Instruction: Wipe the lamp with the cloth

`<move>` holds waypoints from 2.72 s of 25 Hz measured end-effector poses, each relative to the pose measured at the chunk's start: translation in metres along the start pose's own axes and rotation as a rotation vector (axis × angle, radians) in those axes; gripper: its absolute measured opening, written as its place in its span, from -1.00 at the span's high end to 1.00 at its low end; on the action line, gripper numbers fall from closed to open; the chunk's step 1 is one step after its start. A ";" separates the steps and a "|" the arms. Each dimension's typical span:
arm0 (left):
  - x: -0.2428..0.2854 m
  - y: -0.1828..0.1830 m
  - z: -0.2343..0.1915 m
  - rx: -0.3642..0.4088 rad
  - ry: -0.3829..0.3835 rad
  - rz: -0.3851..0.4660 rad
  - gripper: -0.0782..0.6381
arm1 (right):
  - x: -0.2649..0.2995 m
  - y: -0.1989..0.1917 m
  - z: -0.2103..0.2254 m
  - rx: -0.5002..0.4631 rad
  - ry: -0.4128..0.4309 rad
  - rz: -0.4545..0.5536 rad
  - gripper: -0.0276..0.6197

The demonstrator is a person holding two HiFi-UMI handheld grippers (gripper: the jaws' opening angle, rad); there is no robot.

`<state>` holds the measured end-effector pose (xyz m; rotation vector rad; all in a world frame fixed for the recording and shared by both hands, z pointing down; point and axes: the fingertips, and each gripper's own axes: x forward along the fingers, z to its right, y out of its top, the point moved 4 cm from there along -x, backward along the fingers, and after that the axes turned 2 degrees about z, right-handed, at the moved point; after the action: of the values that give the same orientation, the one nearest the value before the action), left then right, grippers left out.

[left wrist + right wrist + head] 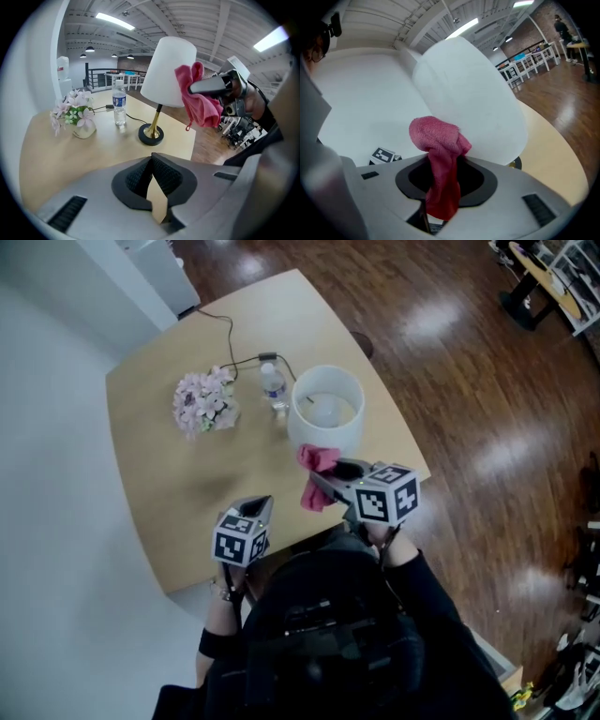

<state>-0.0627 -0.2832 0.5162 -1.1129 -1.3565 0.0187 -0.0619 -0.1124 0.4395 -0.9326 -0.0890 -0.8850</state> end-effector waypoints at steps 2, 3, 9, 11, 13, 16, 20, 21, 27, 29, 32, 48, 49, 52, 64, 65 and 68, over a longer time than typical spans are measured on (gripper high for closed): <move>0.003 0.003 -0.001 -0.011 0.007 -0.018 0.78 | 0.005 -0.007 0.005 0.018 0.013 -0.022 0.52; 0.005 0.005 -0.001 -0.012 0.010 -0.027 0.78 | 0.007 -0.010 0.006 0.027 0.022 -0.027 0.52; 0.013 0.002 -0.002 -0.023 0.005 -0.072 0.78 | 0.019 -0.025 0.016 0.039 0.023 -0.062 0.52; 0.014 0.001 -0.003 -0.008 -0.015 -0.083 0.78 | 0.025 -0.037 0.020 0.062 -0.001 -0.081 0.52; 0.018 0.004 -0.007 0.019 -0.048 -0.079 0.78 | 0.031 -0.048 0.025 0.095 -0.043 -0.089 0.52; 0.025 0.010 -0.015 0.079 -0.108 -0.070 0.78 | 0.043 -0.059 0.031 0.136 -0.117 -0.086 0.52; 0.024 0.014 -0.017 0.165 -0.191 -0.056 0.78 | 0.042 -0.061 0.017 0.161 -0.198 -0.041 0.52; 0.023 0.013 -0.019 0.177 -0.208 -0.053 0.78 | 0.042 -0.060 0.010 0.156 -0.214 -0.030 0.52; 0.022 0.000 -0.027 0.235 -0.301 -0.056 0.78 | 0.037 -0.041 -0.037 0.099 -0.284 0.074 0.52; 0.019 0.000 -0.028 0.252 -0.326 -0.051 0.78 | 0.032 -0.024 -0.053 0.075 -0.300 0.130 0.52; 0.016 0.001 -0.031 0.281 -0.356 -0.041 0.78 | 0.025 0.009 -0.075 0.020 -0.326 0.211 0.52; 0.009 0.015 -0.055 0.320 -0.402 -0.023 0.78 | 0.045 0.037 -0.047 0.112 -0.433 0.266 0.52; 0.010 0.015 -0.057 0.314 -0.400 -0.027 0.78 | 0.047 0.034 -0.044 0.120 -0.437 0.259 0.52; 0.011 0.013 -0.061 0.299 -0.402 -0.035 0.78 | 0.053 0.026 -0.037 0.142 -0.442 0.241 0.52; 0.017 0.007 -0.073 0.298 -0.427 -0.065 0.78 | 0.087 -0.021 -0.005 0.280 -0.473 0.156 0.52; 0.018 0.006 -0.074 0.300 -0.432 -0.067 0.78 | 0.090 -0.025 -0.001 0.295 -0.478 0.149 0.52; 0.021 0.005 -0.079 0.297 -0.443 -0.072 0.78 | 0.097 -0.036 0.009 0.345 -0.495 0.127 0.52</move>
<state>0.0064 -0.3168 0.5433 -0.8337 -1.7199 0.4221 -0.0208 -0.1764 0.5098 -0.8032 -0.5834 -0.4842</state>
